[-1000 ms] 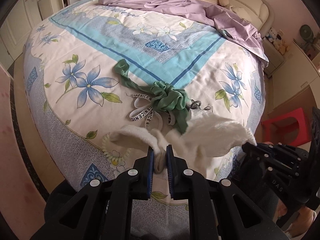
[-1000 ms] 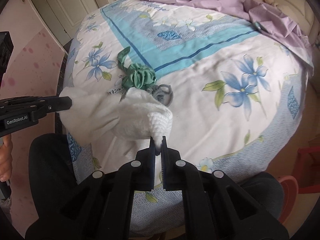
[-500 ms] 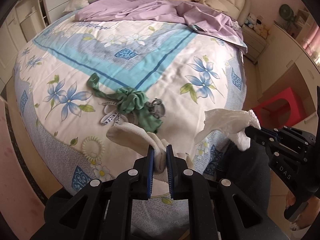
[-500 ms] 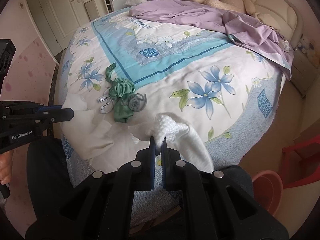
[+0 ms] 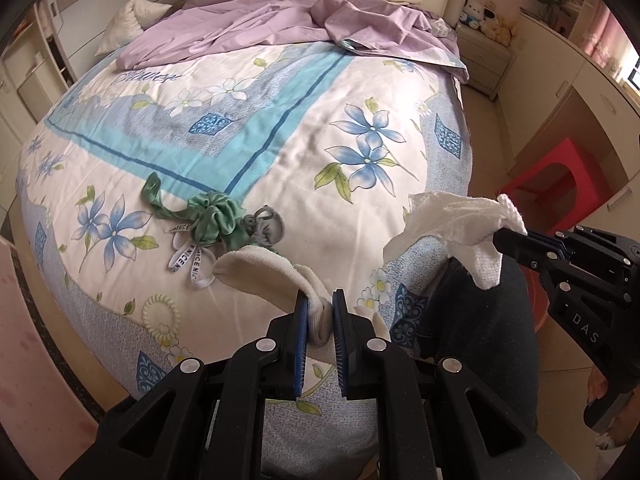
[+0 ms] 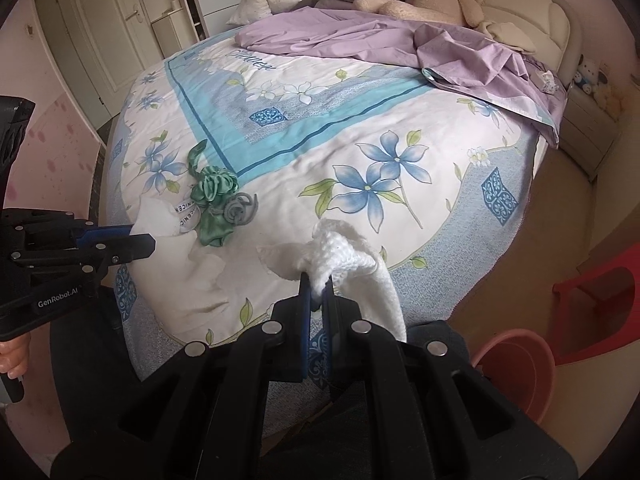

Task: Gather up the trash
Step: 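Carry the white cloth and tissue with both tools over the pink bucket, then open both tools to drop the cloth and tissue into the bucket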

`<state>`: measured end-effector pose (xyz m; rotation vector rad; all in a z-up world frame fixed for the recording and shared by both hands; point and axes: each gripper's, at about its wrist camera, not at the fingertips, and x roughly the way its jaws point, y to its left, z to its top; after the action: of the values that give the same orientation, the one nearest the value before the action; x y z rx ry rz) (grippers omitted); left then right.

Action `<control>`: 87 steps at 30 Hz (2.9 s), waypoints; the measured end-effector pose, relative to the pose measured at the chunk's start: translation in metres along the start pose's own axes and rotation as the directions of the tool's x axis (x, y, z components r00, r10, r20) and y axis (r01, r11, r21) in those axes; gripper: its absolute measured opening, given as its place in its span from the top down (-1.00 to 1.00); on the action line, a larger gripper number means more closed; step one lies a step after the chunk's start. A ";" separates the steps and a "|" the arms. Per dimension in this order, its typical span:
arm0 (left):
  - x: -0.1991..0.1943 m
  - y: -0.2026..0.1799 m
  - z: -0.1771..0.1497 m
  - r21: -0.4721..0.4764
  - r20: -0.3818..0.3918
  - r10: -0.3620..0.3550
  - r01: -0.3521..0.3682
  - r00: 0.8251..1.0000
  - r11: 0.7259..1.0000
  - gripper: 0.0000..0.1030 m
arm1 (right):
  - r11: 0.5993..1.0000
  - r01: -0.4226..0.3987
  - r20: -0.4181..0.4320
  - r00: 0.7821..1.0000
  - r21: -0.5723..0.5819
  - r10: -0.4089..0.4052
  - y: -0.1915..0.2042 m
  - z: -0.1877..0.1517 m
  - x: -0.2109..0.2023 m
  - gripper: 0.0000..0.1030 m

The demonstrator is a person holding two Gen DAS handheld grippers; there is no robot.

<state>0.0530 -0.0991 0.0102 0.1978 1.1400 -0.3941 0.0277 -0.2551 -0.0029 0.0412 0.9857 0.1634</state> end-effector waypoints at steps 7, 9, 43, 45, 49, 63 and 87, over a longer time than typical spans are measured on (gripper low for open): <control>0.006 -0.029 0.014 0.059 -0.007 -0.007 0.007 1.000 0.998 0.74 | 0.999 0.015 0.013 1.000 0.032 -0.015 -0.025 -0.004 -0.007 0.90; 0.008 -0.038 0.018 0.070 -0.009 -0.013 0.014 1.000 0.997 0.75 | 0.999 0.024 0.018 1.000 0.046 -0.025 -0.034 -0.006 -0.010 0.90; 0.043 -0.267 0.082 0.436 -0.075 -0.209 0.221 0.975 0.873 0.75 | 0.892 0.239 0.027 0.963 0.384 -0.270 -0.206 -0.077 -0.073 0.90; 0.046 -0.282 0.081 0.459 -0.084 -0.216 0.230 0.973 0.858 0.75 | 0.880 0.248 0.022 0.960 0.406 -0.281 -0.215 -0.085 -0.077 0.90; 0.051 -0.308 0.078 0.496 -0.107 -0.223 0.247 0.969 0.832 0.74 | 0.854 0.262 0.008 0.955 0.449 -0.297 -0.232 -0.100 -0.081 0.90; 0.081 -0.391 0.058 0.587 -0.196 -0.233 0.305 0.952 0.750 0.74 | 0.749 0.306 -0.047 0.937 0.588 -0.346 -0.282 -0.159 -0.087 0.90; 0.099 -0.403 0.061 0.619 -0.119 -0.174 0.210 0.977 0.756 -0.79 | 0.711 0.334 -0.110 0.933 0.619 -0.342 -0.305 -0.197 -0.050 0.20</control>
<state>-0.0215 -0.5089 -0.0366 0.6907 1.0489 -0.9643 -0.1269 -0.5717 -0.1041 0.4786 0.9818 -0.5222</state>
